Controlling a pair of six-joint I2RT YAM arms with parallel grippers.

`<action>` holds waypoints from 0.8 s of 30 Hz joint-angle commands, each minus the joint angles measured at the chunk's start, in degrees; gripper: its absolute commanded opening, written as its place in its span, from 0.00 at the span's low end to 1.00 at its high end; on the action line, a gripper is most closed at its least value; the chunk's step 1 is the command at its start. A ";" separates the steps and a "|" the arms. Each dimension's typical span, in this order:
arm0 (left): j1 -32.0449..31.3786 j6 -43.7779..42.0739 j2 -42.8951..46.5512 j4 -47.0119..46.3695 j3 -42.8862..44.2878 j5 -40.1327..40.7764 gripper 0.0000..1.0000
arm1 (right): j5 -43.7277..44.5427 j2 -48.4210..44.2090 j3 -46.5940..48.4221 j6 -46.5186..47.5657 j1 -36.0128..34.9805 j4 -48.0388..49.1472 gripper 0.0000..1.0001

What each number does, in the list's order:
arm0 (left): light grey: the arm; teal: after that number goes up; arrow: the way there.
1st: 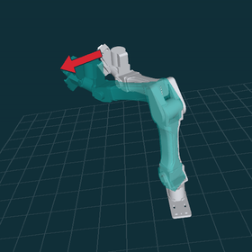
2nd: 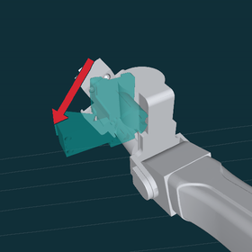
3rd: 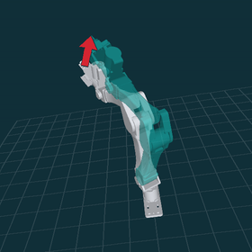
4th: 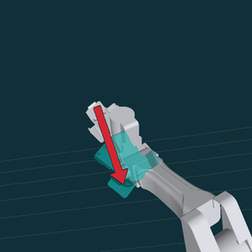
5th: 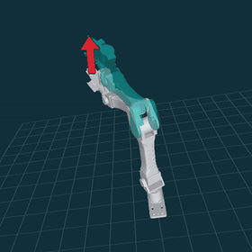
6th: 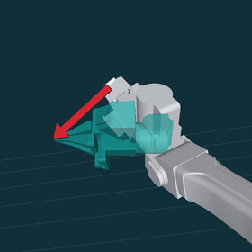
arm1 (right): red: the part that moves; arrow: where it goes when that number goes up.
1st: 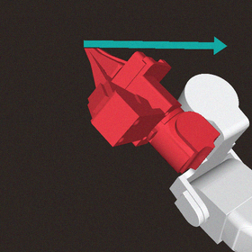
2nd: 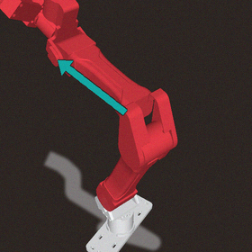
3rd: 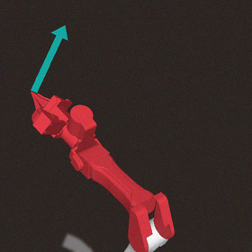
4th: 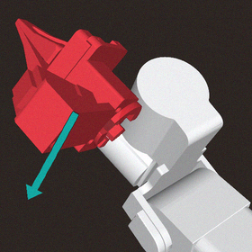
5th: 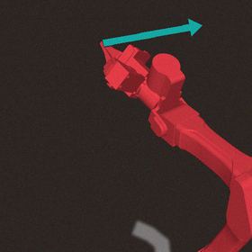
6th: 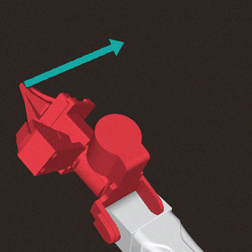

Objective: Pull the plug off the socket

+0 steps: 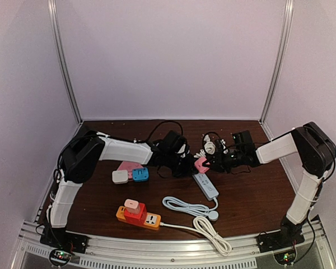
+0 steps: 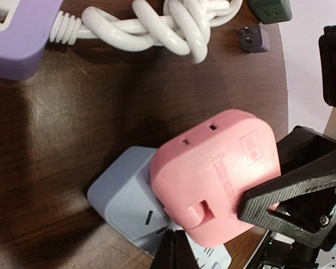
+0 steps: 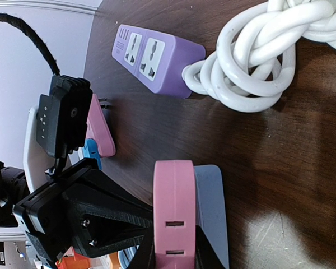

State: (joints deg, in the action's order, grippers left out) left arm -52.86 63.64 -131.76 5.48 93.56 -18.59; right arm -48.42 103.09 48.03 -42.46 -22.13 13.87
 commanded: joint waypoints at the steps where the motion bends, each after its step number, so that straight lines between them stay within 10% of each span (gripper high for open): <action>1: -0.05 0.55 -5.78 4.33 -2.38 5.39 0.00 | -4.72 -2.68 1.48 -1.31 -0.07 4.39 0.07; 24: -0.13 0.14 -5.58 4.49 -2.56 5.07 0.00 | 0.12 -8.14 2.79 1.41 1.95 -2.42 0.07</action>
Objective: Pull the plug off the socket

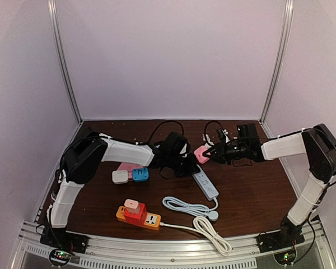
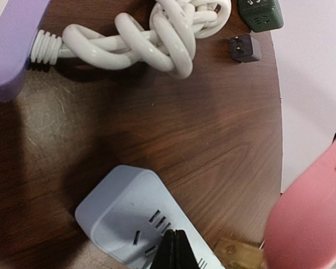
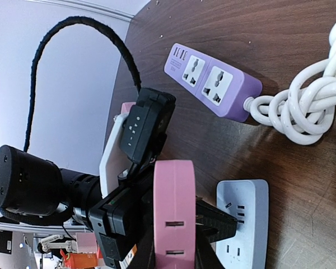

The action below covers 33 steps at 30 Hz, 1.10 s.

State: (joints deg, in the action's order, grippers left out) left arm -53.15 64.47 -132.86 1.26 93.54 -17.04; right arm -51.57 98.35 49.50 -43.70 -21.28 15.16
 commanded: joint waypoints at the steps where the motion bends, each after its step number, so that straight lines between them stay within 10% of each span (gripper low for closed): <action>1: 0.15 -1.00 -4.17 8.78 -2.38 3.48 0.00 | 5.72 -4.44 1.69 4.01 1.41 -6.56 0.07; 20: -0.12 -16.04 20.52 16.57 -3.77 13.36 0.00 | 63.33 -13.89 3.01 20.21 6.69 -38.62 0.06; 33: 1.18 -17.98 35.68 21.28 -16.62 21.28 0.00 | 73.87 -4.28 4.98 23.18 6.93 -36.80 0.07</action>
State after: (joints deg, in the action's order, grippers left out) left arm -52.62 48.05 -100.86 20.14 79.42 0.51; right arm 17.37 92.14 52.27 -21.98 -14.63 -22.09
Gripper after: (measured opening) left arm 0.006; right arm 0.176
